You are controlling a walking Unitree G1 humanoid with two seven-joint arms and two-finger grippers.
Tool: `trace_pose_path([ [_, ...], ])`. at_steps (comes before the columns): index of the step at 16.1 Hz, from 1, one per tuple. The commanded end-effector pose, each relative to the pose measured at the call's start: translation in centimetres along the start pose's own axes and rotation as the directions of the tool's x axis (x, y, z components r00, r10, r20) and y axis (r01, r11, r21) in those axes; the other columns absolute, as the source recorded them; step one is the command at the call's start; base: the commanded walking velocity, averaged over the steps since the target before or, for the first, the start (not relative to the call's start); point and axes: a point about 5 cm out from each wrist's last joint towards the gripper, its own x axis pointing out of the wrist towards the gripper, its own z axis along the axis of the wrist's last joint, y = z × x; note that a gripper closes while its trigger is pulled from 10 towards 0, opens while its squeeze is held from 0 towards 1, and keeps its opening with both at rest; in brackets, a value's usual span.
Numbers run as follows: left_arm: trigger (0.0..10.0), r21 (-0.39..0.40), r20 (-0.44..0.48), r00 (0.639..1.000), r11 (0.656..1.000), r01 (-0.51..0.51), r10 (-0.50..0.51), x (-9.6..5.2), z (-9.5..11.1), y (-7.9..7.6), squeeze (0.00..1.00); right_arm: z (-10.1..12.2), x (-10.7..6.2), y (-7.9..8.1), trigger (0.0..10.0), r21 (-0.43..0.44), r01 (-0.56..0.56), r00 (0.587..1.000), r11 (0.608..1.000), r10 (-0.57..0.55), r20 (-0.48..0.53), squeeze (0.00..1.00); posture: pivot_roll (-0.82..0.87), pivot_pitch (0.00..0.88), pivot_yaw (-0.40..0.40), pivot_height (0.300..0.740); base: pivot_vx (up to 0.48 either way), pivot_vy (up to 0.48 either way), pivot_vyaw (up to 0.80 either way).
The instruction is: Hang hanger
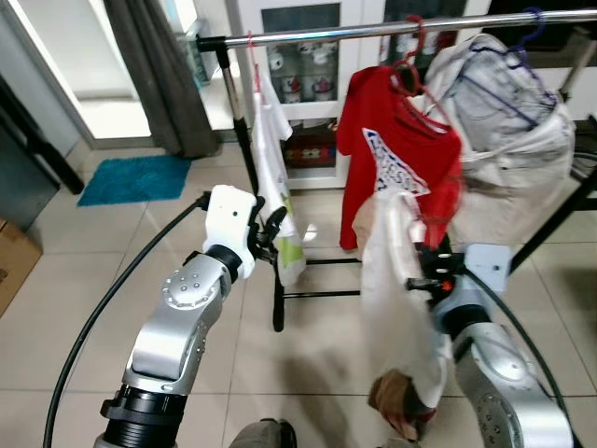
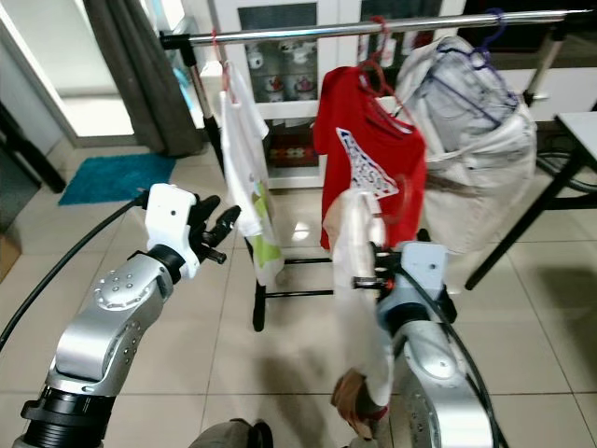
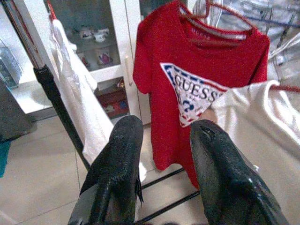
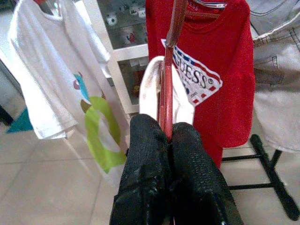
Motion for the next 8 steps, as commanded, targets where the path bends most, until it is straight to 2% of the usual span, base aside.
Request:
trace_pose_path([
  [1, 10.0, 0.01, -0.004, 1.0, 1.0, -0.02, 0.021, -0.03, 0.07, 0.39, 0.0, 0.87, 0.07, 0.19, 10.0, 0.004, -0.011, 0.999, 1.0, 0.011, 0.036, 0.0, -0.01, 0.093, 0.096, 0.74, 0.0, 0.0, 0.0],
  [8, 10.0, 0.007, 0.004, 1.0, 1.0, -0.005, 0.005, 0.08, 0.24, 0.18, 0.0, 1.19, 0.08, -0.41, 10.0, 0.021, 0.029, 0.998, 0.999, -0.03, 0.056, 0.0, -0.02, 0.098, 0.091, 0.74, 0.0, 0.0, 0.0],
])
